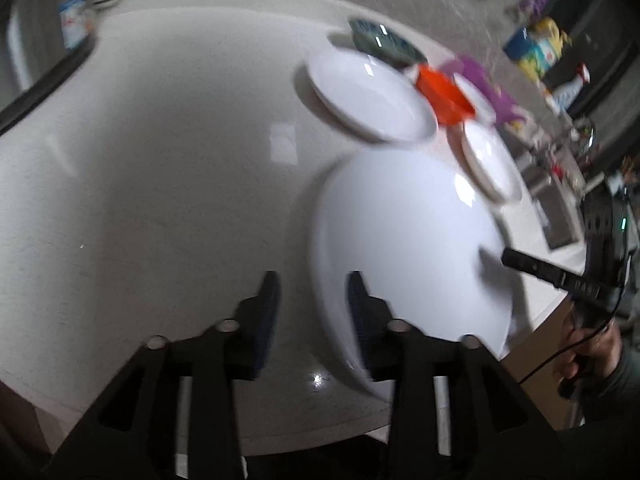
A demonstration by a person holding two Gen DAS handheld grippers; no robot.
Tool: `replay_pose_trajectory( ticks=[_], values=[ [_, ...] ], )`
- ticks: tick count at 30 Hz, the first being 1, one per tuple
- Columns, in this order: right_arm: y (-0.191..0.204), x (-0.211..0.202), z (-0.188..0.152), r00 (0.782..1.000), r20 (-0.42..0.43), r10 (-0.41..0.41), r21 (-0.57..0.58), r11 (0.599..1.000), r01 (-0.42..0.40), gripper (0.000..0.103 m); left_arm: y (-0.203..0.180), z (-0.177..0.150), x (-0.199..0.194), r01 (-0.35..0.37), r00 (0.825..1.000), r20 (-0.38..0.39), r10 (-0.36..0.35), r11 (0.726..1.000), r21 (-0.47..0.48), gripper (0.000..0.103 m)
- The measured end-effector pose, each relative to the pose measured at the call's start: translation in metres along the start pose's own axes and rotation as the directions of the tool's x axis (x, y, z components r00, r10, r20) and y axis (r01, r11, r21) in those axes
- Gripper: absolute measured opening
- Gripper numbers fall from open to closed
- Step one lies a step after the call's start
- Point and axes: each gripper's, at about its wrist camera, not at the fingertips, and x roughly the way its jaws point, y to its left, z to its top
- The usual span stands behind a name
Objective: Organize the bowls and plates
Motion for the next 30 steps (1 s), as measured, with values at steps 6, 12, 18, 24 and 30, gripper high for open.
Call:
replay_pose_trajectory(
  ticks=[6, 12, 18, 24, 30],
  values=[
    [-0.016, -0.046, 0.016, 0.988, 0.152, 0.039, 0.106, 0.993, -0.056, 0.04, 0.011, 0.07, -0.04, 0.068, 0.99, 0.125, -0.068, 0.998, 0.001, 0.057],
    [0.0, -0.07, 0.072, 0.943, 0.272, 0.191, 0.17, 0.955, -0.242, 0.063, 0.01, 0.166, -0.017, 0.174, 0.976, 0.113, -0.186, 0.979, 0.105, 0.071],
    [0.026, -0.025, 0.111, 0.945, 0.272, 0.181, 0.221, 0.944, -0.244, 0.07, 0.026, 0.236, 0.072, 0.233, 0.97, -0.099, -0.224, 0.967, 0.098, 0.076],
    [0.01, 0.028, 0.127, 0.965, 0.205, 0.161, 0.363, 0.903, -0.228, 0.081, 0.038, 0.261, 0.118, 0.218, 0.964, -0.191, -0.187, 0.964, 0.155, 0.103],
    [-0.002, 0.048, 0.133, 0.972, 0.18, 0.154, 0.409, 0.887, -0.216, 0.084, 0.037, 0.269, 0.151, 0.251, 0.942, -0.268, -0.202, 0.954, 0.165, 0.103]
  ],
)
